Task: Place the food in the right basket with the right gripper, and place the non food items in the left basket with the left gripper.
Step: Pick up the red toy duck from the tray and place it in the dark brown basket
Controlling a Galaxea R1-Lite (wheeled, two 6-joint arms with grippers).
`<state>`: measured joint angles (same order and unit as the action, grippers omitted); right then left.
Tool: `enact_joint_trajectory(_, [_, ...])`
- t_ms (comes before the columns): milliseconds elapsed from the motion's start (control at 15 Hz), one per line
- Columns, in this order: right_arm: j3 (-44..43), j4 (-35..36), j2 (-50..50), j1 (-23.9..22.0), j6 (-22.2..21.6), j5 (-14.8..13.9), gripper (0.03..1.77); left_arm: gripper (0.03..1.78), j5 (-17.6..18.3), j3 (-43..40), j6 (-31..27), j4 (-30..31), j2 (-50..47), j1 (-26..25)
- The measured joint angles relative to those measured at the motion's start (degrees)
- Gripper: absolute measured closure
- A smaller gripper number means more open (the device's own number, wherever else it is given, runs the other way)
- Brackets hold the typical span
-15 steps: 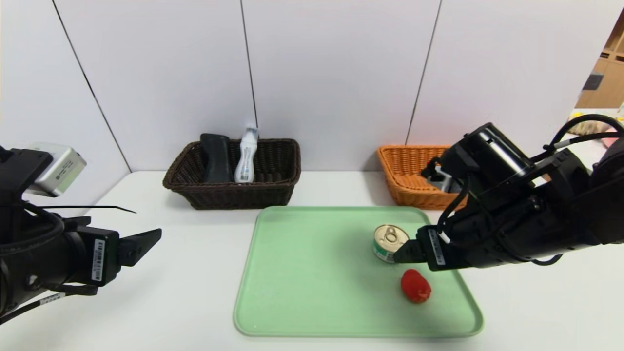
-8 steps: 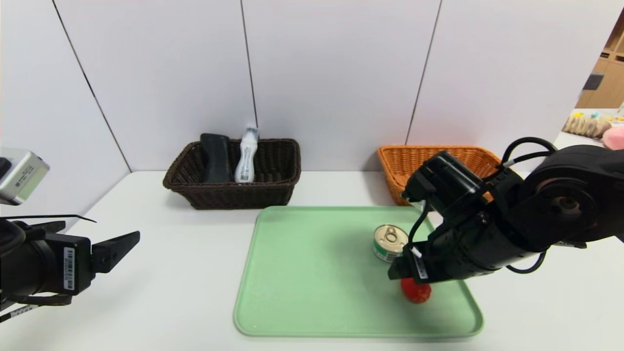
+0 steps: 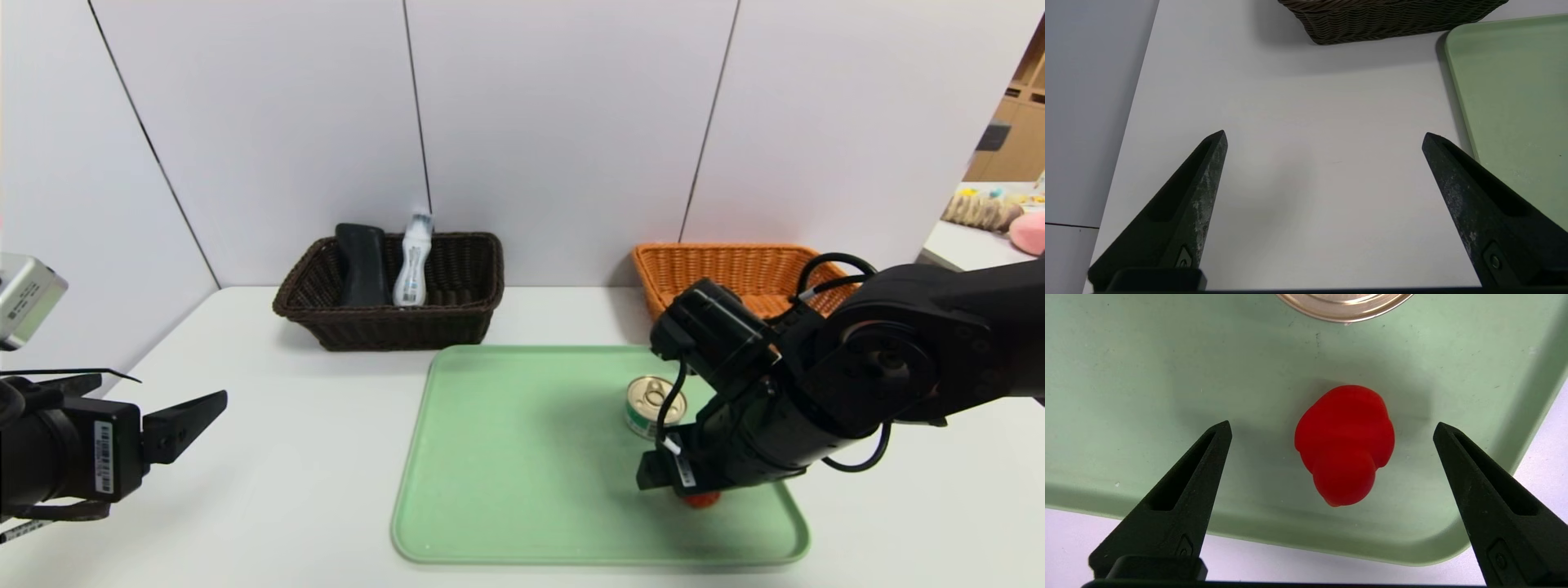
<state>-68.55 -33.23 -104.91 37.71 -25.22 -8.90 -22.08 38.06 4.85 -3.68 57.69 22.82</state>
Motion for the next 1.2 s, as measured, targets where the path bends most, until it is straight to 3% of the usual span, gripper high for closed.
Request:
enact_joint_trajectory(1000, [0.2,-0.2,-1.3,0.2,-0.8,0.0,0.09,0.12,0.0,-0.2,0.0,0.0,-1.0,0.0])
enact_joint_trajectory(1200, [0.3,-0.2,-1.4,0.2,-0.8,0.0,0.61,0.12,0.0,-0.2,0.0,0.0,-1.0,0.0])
